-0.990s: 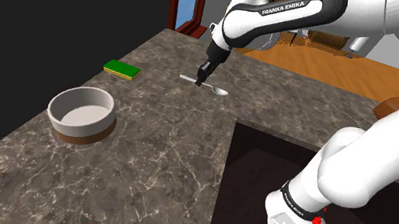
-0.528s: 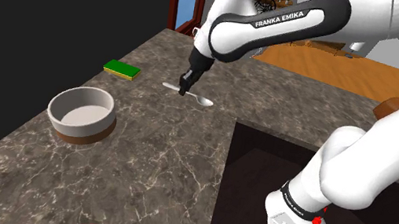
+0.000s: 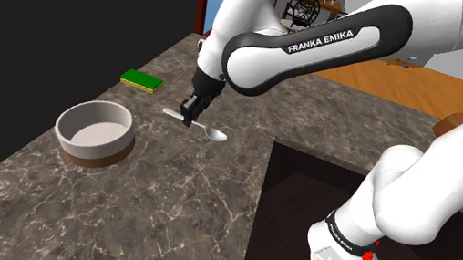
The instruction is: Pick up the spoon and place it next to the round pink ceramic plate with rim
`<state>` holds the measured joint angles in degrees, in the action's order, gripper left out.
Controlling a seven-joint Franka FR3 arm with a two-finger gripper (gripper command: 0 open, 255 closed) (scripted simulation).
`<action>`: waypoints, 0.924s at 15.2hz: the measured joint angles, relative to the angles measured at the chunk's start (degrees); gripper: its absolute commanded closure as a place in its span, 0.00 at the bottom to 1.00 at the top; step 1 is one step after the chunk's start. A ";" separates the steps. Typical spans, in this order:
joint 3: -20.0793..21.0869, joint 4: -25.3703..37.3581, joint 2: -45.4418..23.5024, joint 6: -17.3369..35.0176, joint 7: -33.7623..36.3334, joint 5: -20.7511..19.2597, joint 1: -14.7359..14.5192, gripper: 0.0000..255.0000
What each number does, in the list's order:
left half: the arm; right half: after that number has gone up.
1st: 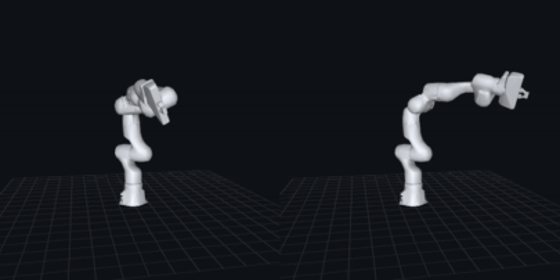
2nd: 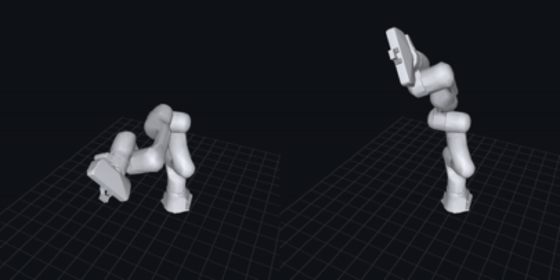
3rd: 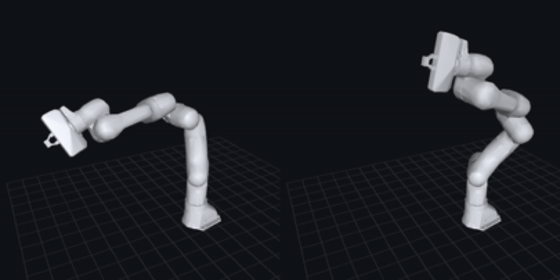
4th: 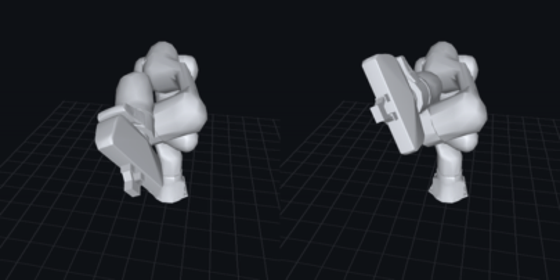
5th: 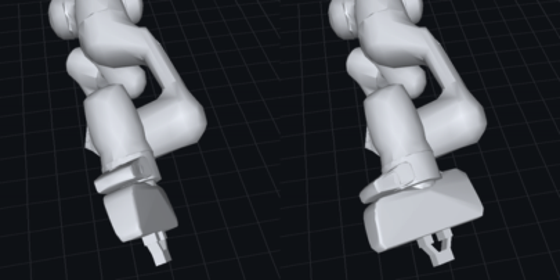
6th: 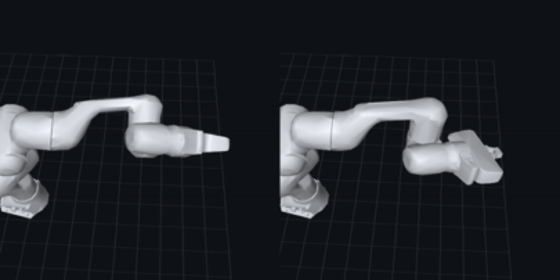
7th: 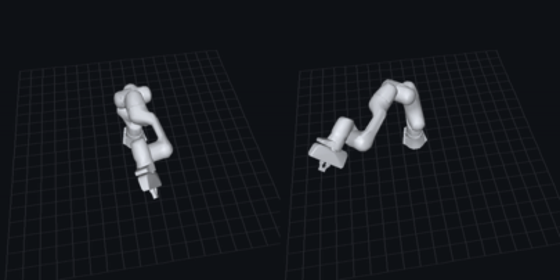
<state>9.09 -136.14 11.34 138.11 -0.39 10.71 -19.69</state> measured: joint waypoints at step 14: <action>12.16 14.55 -13.25 -0.14 26.27 -10.76 -7.12 1.00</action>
<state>21.25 -121.59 -1.91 137.97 25.87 -0.05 -26.81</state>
